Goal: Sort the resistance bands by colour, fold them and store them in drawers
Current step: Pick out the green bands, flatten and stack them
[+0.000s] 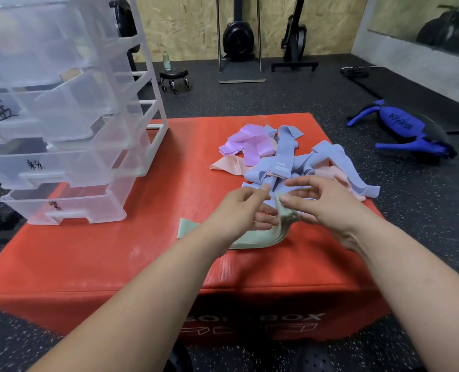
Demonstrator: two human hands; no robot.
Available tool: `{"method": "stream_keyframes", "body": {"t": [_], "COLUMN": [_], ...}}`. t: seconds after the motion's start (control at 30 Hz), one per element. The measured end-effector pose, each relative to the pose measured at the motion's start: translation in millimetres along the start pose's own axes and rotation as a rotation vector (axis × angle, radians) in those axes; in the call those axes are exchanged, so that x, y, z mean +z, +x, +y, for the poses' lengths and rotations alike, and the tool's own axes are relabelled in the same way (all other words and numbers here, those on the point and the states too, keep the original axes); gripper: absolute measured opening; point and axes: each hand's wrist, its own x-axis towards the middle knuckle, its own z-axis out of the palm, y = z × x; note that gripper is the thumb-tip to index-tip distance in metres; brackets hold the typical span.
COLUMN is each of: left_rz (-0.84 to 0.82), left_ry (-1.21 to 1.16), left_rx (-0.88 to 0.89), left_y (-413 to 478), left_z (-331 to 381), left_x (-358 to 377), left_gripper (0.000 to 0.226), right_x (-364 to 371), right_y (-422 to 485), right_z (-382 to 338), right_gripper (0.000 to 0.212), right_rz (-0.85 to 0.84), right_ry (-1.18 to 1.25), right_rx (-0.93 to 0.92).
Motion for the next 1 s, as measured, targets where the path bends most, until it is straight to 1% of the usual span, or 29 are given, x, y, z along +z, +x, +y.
{"method": "stream_keyframes", "body": {"t": [0.03,0.1,0.17,0.27,0.33,0.37,0.4,0.43,0.5,0.53,0.6,0.67,0.83,0.93,1.0], "left_rz": [0.018,0.058,0.11,0.2,0.248,0.268,0.278,0.278,0.259,0.248,0.246,0.256,0.338,0.39,0.398], "left_ry": [-0.05,-0.102,-0.071,0.054,0.096,0.103,0.097,0.086,0.061,0.042,-0.006,-0.06,-0.113,-0.101,-0.08], "left_rx": [-0.021,-0.039,-0.046,-0.026,-0.006,-0.004,-0.003,0.002,0.017,0.017,0.003,-0.002,-0.002,-0.031,-0.065], "left_y": [2.8,4.4,1.9,0.5,0.1,0.0,-0.7,-1.6,-4.1,-5.9,-10.7,-15.6,-29.8,-37.9,-41.6], "left_z": [-0.9,-2.8,-3.1,-5.8,-3.4,-1.0,2.2,5.5,11.5,14.3,21.1,27.1,30.3,23.3,16.2], "left_x": [-1.1,-2.3,-1.6,-1.2,-2.9,-4.6,-6.5,-8.8,-15.0,-18.9,-28.6,-42.8,-96.3,-129.3,-146.8], "left_gripper": [0.063,0.072,0.065,0.057,0.047,0.044,0.043,0.043,0.042,0.041,0.038,0.036,0.037,0.027,0.026], "right_x": [1.6,3.2,5.0,7.9,10.0,10.1,10.7,12.5,24.0,32.8,49.9,64.4,88.1,100.5,108.9], "right_y": [-1.6,-3.5,-5.9,-7.6,-6.9,-4.7,-3.5,-1.4,1.5,4.7,15.1,23.3,35.3,36.4,36.2], "right_z": [-1.1,-2.7,-3.6,-3.0,-1.0,2.4,5.2,10.1,19.5,25.2,37.8,43.4,44.7,40.8,38.5], "right_gripper": [0.041,0.036,0.032,0.038,0.04,0.041,0.049,0.063,0.088,0.095,0.102,0.098,0.065,0.059,0.057], "right_rz": [-0.012,-0.055,-0.097,-0.129,-0.105,-0.083,-0.083,-0.112,-0.218,-0.255,-0.26,-0.236,-0.203,-0.215,-0.22], "right_ry": [0.009,0.058,0.075,0.049,-0.003,-0.072,-0.162,-0.256,-0.368,-0.382,-0.379,-0.399,-0.424,-0.443,-0.523], "right_rx": [-0.012,-0.012,-0.013,-0.03,-0.101,-0.16,-0.213,-0.238,-0.231,-0.225,-0.245,-0.289,-0.359,-0.389,-0.444]}}
